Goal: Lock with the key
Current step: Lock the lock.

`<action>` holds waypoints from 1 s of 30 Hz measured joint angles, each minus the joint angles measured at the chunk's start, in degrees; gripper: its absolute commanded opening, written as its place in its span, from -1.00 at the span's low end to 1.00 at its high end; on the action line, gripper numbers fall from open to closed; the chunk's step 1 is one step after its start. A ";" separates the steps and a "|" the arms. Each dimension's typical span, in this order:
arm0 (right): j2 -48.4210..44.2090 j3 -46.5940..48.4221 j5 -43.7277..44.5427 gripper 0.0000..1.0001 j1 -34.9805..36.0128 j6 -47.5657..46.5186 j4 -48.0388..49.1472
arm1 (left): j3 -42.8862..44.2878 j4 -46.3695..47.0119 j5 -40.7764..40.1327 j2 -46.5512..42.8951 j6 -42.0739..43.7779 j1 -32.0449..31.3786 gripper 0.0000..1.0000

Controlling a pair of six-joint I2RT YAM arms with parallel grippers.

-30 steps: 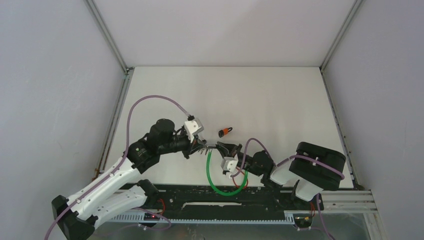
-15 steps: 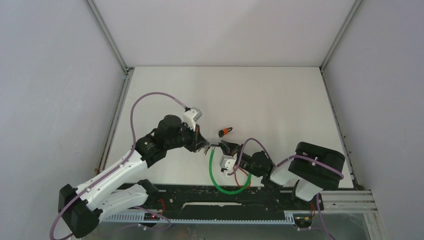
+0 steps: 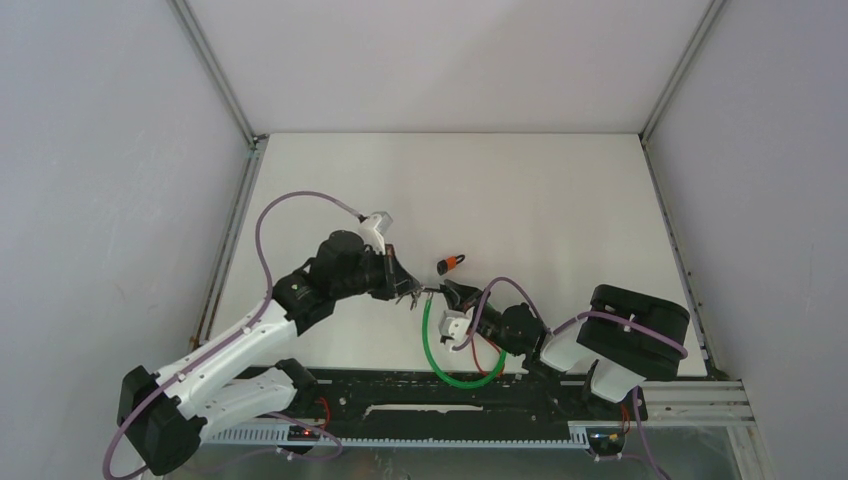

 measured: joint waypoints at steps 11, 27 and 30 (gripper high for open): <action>0.00 0.00 1.36 -1.00 0.04 -0.20 -0.33 | -2.80 3.74 1.75 0.00 -10.47 2.73 -0.99; 0.00 0.09 0.09 -1.00 0.76 -0.72 1.16 | -5.77 5.99 6.40 -1.79 -15.54 5.14 0.22; 0.00 0.09 -0.07 -1.00 0.76 -0.96 1.51 | -5.75 4.90 6.05 -2.71 -14.58 5.11 0.31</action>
